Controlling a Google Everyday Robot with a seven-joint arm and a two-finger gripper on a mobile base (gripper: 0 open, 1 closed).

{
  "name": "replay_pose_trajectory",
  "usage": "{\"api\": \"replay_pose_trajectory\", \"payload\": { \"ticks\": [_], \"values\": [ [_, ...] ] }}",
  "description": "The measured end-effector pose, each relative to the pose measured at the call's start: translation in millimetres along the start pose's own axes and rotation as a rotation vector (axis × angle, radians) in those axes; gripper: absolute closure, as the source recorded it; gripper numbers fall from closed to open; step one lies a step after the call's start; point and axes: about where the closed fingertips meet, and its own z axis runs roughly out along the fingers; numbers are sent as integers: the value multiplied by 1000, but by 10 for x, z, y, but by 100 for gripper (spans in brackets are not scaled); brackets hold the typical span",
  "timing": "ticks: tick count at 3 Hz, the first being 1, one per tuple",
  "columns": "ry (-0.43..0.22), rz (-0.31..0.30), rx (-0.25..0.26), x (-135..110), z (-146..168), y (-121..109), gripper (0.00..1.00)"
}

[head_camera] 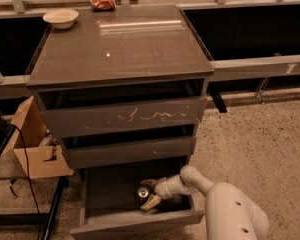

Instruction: Pick redbull can from bottom drawer and place on counter

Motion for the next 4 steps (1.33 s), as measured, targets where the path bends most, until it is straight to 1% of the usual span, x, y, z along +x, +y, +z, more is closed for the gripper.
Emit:
{"api": "replay_pose_trajectory", "payload": {
  "ticks": [1,2,3,4],
  "values": [
    [-11,6,-10,-4,42,24,57],
    [-11,6,-10,-4,42,25,80],
    [-11,6,-10,-4,43,25,100],
    [-11,6,-10,-4,43,25,100]
  ]
}}
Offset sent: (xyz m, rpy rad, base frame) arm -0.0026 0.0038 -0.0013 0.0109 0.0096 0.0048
